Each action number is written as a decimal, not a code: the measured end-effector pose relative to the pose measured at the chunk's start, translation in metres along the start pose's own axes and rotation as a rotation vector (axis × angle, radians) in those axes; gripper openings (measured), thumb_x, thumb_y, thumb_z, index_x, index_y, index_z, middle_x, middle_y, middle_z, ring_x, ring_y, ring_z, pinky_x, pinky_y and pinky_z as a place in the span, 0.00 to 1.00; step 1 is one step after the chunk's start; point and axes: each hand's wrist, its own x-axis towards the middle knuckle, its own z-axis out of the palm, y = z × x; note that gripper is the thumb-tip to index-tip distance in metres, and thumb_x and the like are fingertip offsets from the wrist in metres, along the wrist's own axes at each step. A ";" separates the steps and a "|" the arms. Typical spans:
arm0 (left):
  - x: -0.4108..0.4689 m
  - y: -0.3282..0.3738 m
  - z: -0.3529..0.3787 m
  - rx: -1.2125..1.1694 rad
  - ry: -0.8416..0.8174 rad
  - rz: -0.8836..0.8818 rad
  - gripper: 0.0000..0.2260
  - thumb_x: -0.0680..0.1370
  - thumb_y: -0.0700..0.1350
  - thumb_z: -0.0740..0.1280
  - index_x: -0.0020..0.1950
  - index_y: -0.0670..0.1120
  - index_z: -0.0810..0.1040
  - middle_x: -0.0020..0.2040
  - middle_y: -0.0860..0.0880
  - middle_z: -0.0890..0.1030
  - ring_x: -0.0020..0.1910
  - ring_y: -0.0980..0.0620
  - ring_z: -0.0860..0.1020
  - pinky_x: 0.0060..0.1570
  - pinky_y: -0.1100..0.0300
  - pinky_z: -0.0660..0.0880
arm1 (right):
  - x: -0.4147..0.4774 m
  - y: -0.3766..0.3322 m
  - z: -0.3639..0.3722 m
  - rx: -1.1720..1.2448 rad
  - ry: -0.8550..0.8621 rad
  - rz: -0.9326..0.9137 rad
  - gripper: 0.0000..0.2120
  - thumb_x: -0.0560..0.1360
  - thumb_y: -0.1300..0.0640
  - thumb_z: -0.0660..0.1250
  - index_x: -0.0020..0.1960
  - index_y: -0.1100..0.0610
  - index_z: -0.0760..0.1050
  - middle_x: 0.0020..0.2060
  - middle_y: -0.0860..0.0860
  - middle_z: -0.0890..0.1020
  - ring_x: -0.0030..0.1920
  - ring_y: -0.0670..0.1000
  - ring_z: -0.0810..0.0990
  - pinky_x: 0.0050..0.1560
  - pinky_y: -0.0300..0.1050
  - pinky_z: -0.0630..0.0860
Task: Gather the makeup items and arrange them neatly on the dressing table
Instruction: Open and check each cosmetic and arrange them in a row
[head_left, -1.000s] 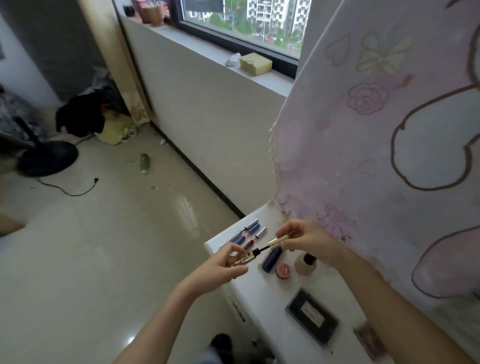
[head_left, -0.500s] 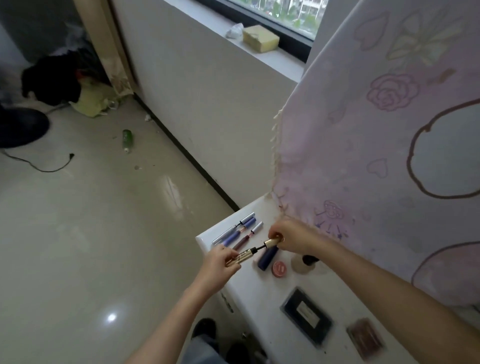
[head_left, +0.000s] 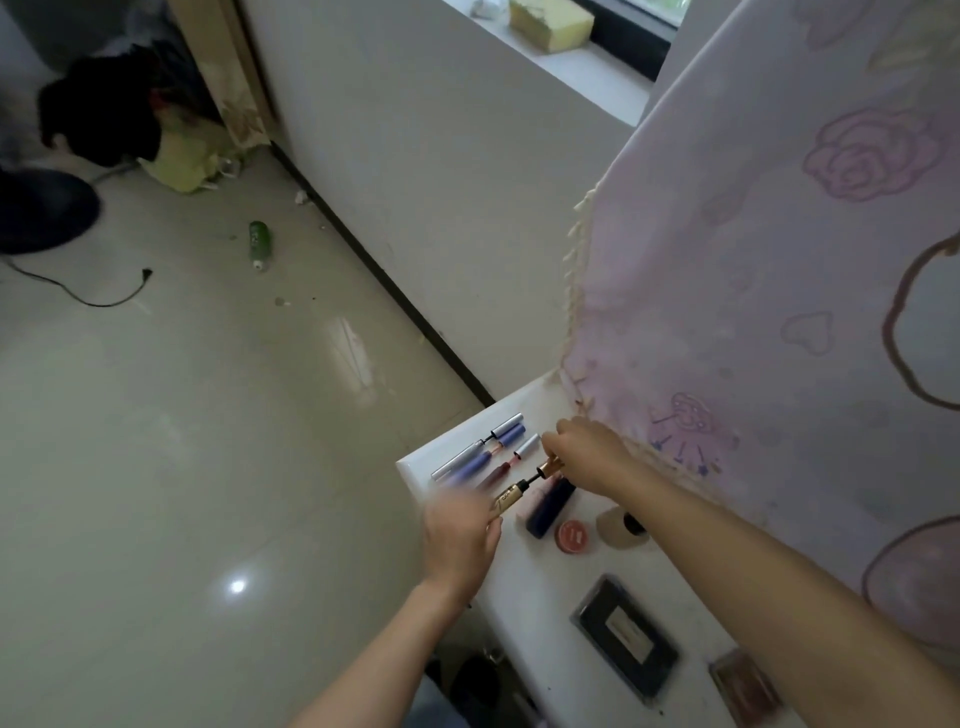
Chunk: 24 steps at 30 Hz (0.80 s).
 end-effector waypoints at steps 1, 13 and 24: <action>-0.001 0.000 0.002 0.001 0.010 0.001 0.07 0.68 0.48 0.60 0.35 0.48 0.76 0.32 0.51 0.77 0.39 0.51 0.65 0.39 0.58 0.63 | 0.001 -0.001 0.001 -0.020 -0.007 -0.009 0.13 0.75 0.65 0.59 0.59 0.59 0.70 0.56 0.58 0.74 0.55 0.58 0.72 0.45 0.47 0.66; -0.010 -0.003 0.019 0.094 0.117 0.050 0.07 0.69 0.47 0.62 0.36 0.48 0.78 0.34 0.52 0.79 0.40 0.51 0.66 0.37 0.59 0.58 | 0.008 0.006 0.021 -0.092 0.063 -0.112 0.26 0.29 0.60 0.80 0.24 0.53 0.73 0.21 0.50 0.73 0.20 0.50 0.72 0.19 0.35 0.58; -0.003 -0.005 0.026 0.153 0.173 0.060 0.08 0.69 0.47 0.62 0.37 0.48 0.79 0.34 0.51 0.79 0.39 0.51 0.66 0.38 0.58 0.58 | 0.015 0.003 0.022 -0.079 0.090 -0.106 0.24 0.31 0.61 0.79 0.25 0.54 0.75 0.21 0.50 0.74 0.20 0.51 0.73 0.19 0.37 0.66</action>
